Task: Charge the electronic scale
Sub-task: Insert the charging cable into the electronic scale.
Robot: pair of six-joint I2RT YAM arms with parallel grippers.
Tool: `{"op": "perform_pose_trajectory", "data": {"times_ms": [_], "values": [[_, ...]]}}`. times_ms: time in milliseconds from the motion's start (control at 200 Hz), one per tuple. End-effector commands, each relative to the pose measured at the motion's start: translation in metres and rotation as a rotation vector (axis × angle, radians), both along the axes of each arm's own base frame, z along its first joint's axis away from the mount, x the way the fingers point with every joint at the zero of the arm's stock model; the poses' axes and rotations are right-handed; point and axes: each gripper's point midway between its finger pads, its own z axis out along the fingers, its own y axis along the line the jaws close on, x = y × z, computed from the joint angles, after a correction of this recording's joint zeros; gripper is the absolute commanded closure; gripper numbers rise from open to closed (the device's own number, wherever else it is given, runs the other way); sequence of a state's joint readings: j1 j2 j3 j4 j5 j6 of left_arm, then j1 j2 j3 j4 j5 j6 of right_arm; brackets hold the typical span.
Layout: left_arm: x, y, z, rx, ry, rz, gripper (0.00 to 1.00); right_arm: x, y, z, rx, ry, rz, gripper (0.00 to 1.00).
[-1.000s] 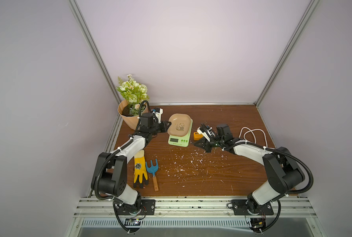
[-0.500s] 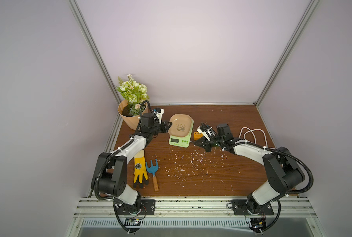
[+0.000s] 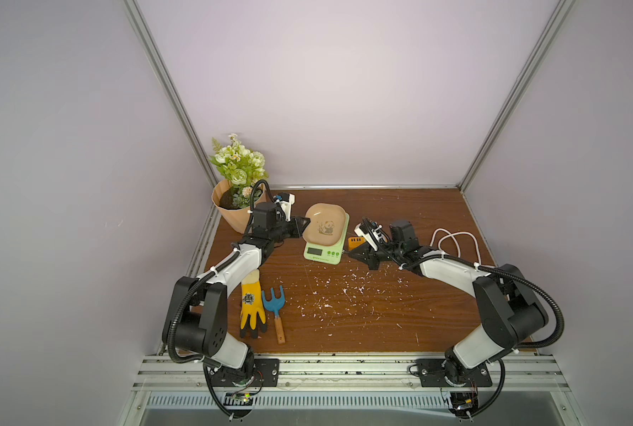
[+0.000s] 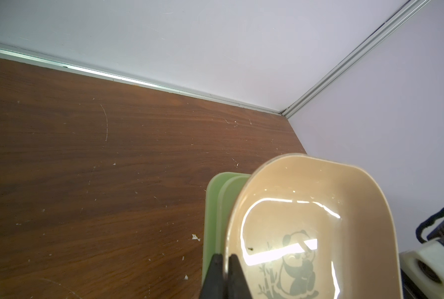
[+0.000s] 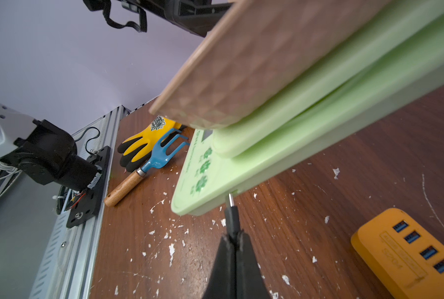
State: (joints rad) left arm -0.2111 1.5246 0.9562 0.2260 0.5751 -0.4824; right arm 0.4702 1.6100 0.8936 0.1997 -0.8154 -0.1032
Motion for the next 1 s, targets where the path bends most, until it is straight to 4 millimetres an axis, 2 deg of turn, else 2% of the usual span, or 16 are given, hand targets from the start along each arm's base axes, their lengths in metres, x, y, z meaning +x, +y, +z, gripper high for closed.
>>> {"op": "perform_pose_trajectory", "data": {"times_ms": [0,996], "values": [[-0.004,-0.011,0.037,-0.054,-0.099,-0.043,1.0,0.009,0.005,0.028,0.044,-0.08,-0.005,1.0],[-0.008,-0.017,0.048,-0.061,-0.143,-0.083,1.0,0.017,0.007,0.026,0.054,-0.002,-0.003,1.0]]}}
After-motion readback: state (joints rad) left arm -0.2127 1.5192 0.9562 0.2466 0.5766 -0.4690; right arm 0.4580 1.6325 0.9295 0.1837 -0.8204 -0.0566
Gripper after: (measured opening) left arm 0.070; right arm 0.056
